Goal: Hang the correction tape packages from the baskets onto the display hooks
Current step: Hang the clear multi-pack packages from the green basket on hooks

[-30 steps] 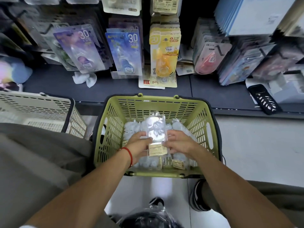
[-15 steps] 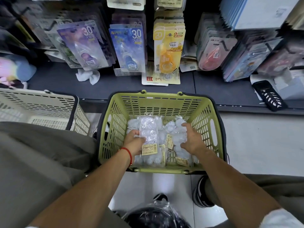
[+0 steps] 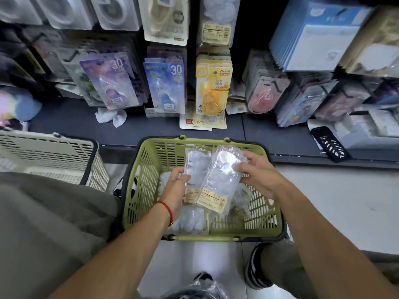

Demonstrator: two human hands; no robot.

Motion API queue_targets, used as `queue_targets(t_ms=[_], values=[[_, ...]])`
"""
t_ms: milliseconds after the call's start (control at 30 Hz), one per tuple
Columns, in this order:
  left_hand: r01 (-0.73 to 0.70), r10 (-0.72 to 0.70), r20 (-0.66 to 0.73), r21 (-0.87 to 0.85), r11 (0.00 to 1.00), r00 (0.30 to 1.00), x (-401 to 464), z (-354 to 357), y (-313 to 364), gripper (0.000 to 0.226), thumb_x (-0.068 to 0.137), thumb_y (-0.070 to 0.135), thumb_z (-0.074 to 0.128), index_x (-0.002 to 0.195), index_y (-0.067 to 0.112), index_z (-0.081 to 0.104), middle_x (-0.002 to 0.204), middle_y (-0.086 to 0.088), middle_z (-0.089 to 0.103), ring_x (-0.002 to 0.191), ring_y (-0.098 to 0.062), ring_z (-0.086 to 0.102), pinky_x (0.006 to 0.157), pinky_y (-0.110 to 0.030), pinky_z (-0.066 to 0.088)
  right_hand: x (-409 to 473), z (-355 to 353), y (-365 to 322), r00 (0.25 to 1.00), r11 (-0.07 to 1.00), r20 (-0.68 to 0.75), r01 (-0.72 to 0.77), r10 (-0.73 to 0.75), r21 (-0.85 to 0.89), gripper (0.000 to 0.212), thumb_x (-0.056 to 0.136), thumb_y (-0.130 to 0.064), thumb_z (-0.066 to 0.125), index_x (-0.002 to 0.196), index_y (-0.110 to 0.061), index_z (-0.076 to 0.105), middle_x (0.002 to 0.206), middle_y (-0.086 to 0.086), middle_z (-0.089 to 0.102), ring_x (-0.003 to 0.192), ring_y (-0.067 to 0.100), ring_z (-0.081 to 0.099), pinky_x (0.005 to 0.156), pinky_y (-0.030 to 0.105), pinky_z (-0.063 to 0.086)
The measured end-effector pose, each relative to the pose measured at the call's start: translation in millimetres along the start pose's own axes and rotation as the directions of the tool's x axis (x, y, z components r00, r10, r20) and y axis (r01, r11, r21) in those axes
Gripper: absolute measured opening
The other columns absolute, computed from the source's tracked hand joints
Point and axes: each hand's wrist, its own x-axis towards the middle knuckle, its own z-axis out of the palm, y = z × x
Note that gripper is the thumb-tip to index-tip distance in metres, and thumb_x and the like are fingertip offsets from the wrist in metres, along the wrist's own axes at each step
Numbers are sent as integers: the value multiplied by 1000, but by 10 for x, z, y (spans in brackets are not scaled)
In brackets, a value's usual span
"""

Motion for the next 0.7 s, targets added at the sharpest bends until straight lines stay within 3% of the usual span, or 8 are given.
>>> queue_targets(t_ms=[100, 167, 267, 333, 400, 500, 600, 700], values=[[191, -116, 286, -251, 949, 951, -101, 97, 112, 42, 102, 50, 59, 130, 19, 63, 127, -15, 71, 106, -37, 70, 81, -43, 54, 77, 305, -108, 993, 998, -95, 66, -67, -16, 36, 95, 3, 64, 128, -11, 68, 117, 15, 78, 98, 25, 77, 76, 39, 64], [175, -47, 368, -322, 930, 928, -164, 112, 205, 44, 89, 41, 74, 124, 20, 58, 121, -12, 76, 101, -35, 75, 77, -45, 61, 113, 488, -178, 971, 987, -194, 123, -143, -108, 38, 97, -5, 64, 133, -17, 67, 118, 11, 77, 96, 21, 76, 85, 42, 64], [50, 97, 340, -398, 916, 935, -254, 111, 431, 52, 79, 26, 81, 125, 19, 55, 115, -14, 77, 92, -33, 75, 76, -49, 61, 110, 647, -455, 941, 948, -201, 228, -273, -220, 54, 98, -20, 71, 149, -25, 53, 114, -9, 77, 100, 10, 75, 82, 32, 64], [-45, 178, 298, -404, 914, 938, -300, 135, 658, 66, 80, 24, 81, 138, 16, 51, 126, -19, 73, 96, -34, 74, 76, -49, 62, 87, 723, -704, 938, 934, -144, 282, -317, -219, 63, 91, -31, 81, 145, -26, 49, 116, -11, 76, 105, 10, 75, 84, 32, 63], [-157, 261, 237, -382, 911, 936, -368, 165, 938, 77, 76, 24, 83, 144, 19, 47, 133, -21, 69, 97, -32, 74, 72, -46, 64, 49, 780, -978, 923, 896, -161, 280, -350, -344, 69, 80, -46, 87, 132, -32, 43, 129, -7, 69, 117, 15, 69, 93, 38, 60], [-313, 396, 184, -360, 879, 900, -462, 176, 1352, 94, 67, 26, 89, 148, 22, 41, 133, -15, 68, 95, -28, 75, 69, -42, 64, -23, 809, -1298, 903, 901, -238, 266, -357, -341, 64, 79, -51, 89, 126, -28, 52, 118, -5, 71, 103, 10, 72, 75, 27, 62], [-412, 465, 224, -249, 877, 856, -545, 202, 1718, 109, 60, 36, 103, 146, 39, 36, 143, -14, 63, 108, -33, 74, 87, -48, 62, -56, 774, -1546, 893, 916, -243, 322, -378, -241, 42, 83, -44, 86, 112, -20, 67, 104, -1, 79, 91, 12, 77, 73, 27, 61], [-445, 477, 304, -172, 879, 825, -596, 247, 2013, 109, 52, 47, 101, 138, 55, 35, 155, -14, 51, 124, -39, 67, 108, -62, 50, -78, 687, -1784, 874, 898, -204, 432, -441, -85, 39, 81, -33, 83, 112, -13, 70, 100, 2, 81, 92, 17, 78, 69, 24, 59]])
